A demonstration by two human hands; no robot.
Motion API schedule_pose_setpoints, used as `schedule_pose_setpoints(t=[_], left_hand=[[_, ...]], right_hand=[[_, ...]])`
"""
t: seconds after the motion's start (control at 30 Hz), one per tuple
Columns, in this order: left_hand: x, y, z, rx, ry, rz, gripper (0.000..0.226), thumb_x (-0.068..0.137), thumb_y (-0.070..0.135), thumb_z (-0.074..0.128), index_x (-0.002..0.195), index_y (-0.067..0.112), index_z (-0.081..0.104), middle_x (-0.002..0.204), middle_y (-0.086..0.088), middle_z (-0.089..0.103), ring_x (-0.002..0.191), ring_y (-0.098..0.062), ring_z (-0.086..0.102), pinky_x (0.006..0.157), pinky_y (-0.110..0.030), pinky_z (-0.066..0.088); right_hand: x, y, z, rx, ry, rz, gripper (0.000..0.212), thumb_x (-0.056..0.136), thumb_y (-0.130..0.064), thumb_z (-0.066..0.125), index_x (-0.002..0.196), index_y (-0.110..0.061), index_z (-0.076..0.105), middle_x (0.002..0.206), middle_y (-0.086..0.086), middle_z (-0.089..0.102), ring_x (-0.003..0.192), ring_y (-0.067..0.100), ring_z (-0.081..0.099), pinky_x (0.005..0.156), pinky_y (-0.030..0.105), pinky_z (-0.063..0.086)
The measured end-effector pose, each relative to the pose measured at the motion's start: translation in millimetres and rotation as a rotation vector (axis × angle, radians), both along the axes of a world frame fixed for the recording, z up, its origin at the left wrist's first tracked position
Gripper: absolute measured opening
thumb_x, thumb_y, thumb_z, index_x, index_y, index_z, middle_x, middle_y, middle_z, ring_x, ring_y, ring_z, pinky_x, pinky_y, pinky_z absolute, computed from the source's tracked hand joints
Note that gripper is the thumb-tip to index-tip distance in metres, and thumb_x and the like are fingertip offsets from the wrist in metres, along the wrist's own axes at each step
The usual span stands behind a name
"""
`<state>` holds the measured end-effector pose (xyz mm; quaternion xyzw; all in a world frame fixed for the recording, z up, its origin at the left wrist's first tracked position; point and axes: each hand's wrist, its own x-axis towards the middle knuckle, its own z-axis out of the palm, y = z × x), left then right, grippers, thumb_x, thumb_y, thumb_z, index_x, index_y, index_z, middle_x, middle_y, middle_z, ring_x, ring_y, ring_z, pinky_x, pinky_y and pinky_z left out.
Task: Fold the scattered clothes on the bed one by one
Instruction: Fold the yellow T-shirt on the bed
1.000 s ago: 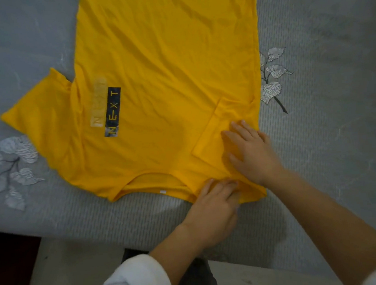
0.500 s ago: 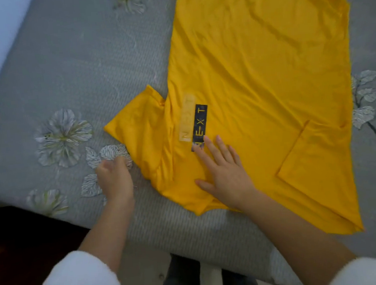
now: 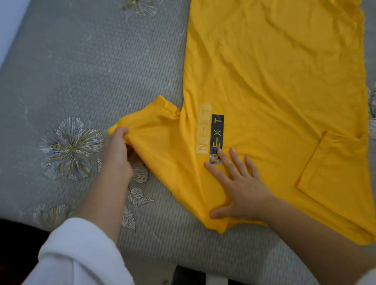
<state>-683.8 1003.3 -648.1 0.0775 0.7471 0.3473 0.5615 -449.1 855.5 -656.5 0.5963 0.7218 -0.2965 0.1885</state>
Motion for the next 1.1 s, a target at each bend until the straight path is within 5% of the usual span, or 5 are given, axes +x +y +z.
schedule_pose_setpoints(t=[0.17,0.3,0.5,0.77,1.1], left_hand=[[-5,-15,6,0.193,0.071,0.137,0.007,0.084,0.024,0.059,0.079,0.021,0.057,0.082,0.003,0.06,0.079,-0.015,0.057,0.065,-0.028,0.046],[37,-34,29,0.653,0.321,-0.481,0.01,0.087,0.025,0.056,0.078,0.026,0.053,0.074,0.008,0.056,0.063,0.006,0.05,0.06,-0.014,0.042],[60,-67,6,0.87,0.61,-1.609,0.059,0.088,0.042,0.052,0.139,0.017,0.038,0.153,0.007,0.028,0.144,0.001,-0.002,0.12,-0.029,0.005],[33,-92,-21,0.79,0.915,-1.952,0.079,0.089,0.066,0.024,0.153,0.024,0.002,0.161,0.0,-0.01,0.146,-0.016,-0.016,0.117,-0.041,-0.008],[43,-142,-6,0.997,0.93,-2.208,0.096,0.061,0.041,0.061,0.15,0.022,0.029,0.159,-0.016,0.012,0.146,-0.038,0.005,0.115,-0.049,0.01]], right_hand=[[2,-1,-3,0.023,0.02,-0.013,0.119,0.063,-0.089,0.047,0.133,-0.048,-0.039,0.146,-0.005,-0.046,0.134,0.024,-0.043,0.113,0.048,-0.02],[2,-1,-3,0.027,0.049,-0.027,0.118,0.063,-0.087,0.051,0.133,-0.049,-0.037,0.146,-0.007,-0.046,0.134,0.022,-0.044,0.112,0.047,-0.021],[6,-16,1,0.264,0.168,-0.123,0.092,0.079,-0.07,0.045,0.152,-0.025,0.012,0.161,-0.002,-0.005,0.147,0.019,-0.015,0.117,0.044,0.0],[70,-68,5,0.357,0.065,-0.277,0.074,0.09,-0.058,0.034,0.151,-0.017,0.025,0.159,0.0,0.017,0.148,0.015,0.006,0.118,0.035,0.003],[154,-176,29,0.277,-0.078,-0.121,0.084,0.074,-0.039,0.043,0.151,-0.012,0.023,0.158,0.013,0.02,0.147,0.03,0.013,0.115,0.046,0.014]])
